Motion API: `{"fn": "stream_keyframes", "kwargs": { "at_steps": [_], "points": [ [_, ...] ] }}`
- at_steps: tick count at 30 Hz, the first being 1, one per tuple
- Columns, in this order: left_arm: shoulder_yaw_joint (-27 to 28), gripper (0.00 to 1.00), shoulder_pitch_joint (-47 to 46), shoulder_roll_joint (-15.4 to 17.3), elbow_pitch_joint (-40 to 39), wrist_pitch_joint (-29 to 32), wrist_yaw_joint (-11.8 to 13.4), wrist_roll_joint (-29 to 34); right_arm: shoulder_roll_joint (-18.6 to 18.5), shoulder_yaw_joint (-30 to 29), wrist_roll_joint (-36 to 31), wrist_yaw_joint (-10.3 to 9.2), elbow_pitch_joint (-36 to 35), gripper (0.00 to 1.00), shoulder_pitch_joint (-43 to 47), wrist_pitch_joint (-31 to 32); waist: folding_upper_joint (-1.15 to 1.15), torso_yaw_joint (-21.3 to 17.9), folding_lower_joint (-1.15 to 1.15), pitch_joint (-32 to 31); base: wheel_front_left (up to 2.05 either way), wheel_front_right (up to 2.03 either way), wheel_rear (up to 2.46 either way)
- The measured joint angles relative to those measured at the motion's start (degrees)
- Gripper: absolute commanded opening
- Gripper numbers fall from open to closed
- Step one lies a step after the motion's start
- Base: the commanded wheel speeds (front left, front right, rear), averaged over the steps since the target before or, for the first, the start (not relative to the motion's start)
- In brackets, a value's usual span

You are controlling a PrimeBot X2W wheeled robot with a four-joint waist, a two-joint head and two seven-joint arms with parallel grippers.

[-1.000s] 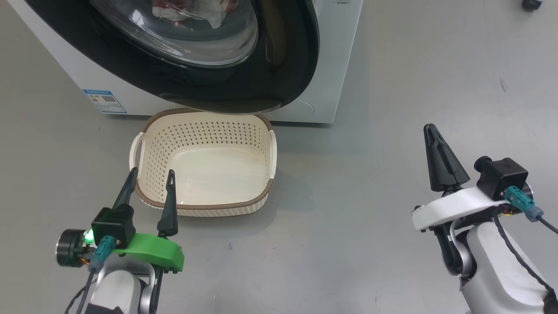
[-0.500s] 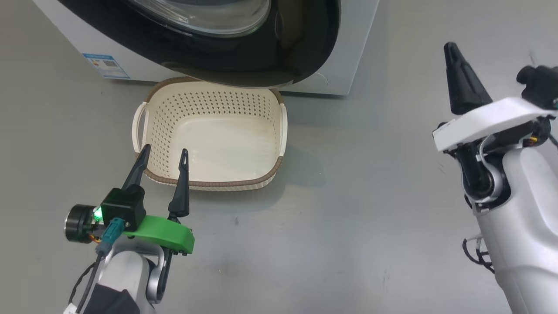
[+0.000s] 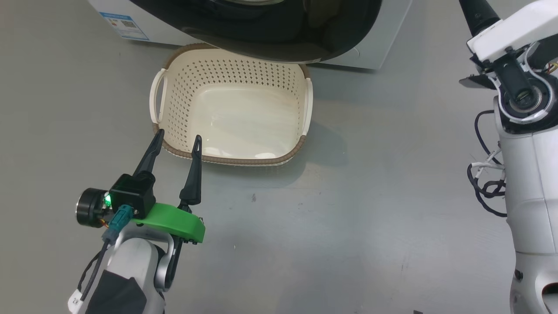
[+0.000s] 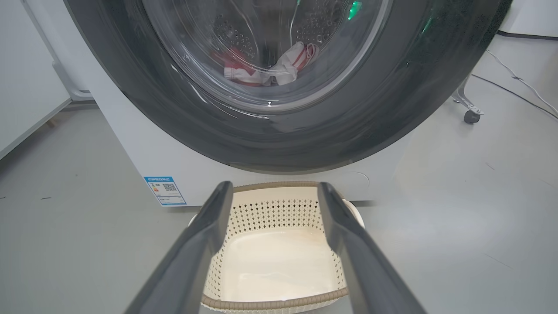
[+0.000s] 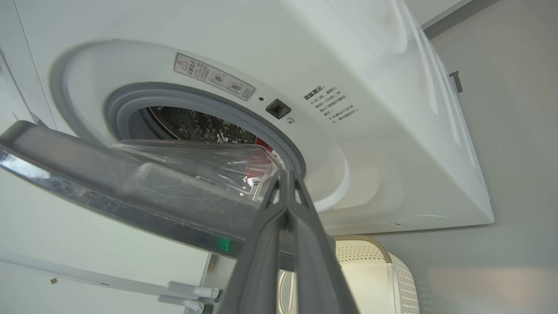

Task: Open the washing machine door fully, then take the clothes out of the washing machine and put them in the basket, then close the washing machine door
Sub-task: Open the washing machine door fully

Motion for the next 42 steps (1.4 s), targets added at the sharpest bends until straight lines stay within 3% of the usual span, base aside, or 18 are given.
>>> {"fn": "stream_keyframes", "kwargs": {
  "at_steps": [6,17,32,42],
  "points": [
    [-1.23,1.00,-0.90,-0.05,0.19,0.00,-0.01,-1.12,0.20,-2.49,3.69,-3.30,2.21,0.00,-5.04,4.22,0.00,2.12,0.00,1.11,0.00,0.00,0.00],
    [-2.08,1.00,-0.88,-0.11,0.73,0.00,0.54,-2.20,1.76,-3.61,9.49,-7.08,5.68,0.00,-11.71,10.59,0.00,4.42,0.00,1.84,0.00,0.00,0.00],
    [-3.43,1.00,-1.37,-0.18,0.64,0.00,1.05,-4.10,2.05,-3.00,13.18,-9.75,10.77,0.00,-15.61,18.30,0.00,5.49,0.00,2.44,0.00,0.00,0.00],
    [-3.54,1.00,-1.86,-0.20,0.64,0.00,1.54,-4.32,2.46,-5.92,19.86,-10.60,14.68,0.00,-16.37,23.08,0.00,6.09,0.00,2.46,0.00,0.00,0.00]
  ]
}}
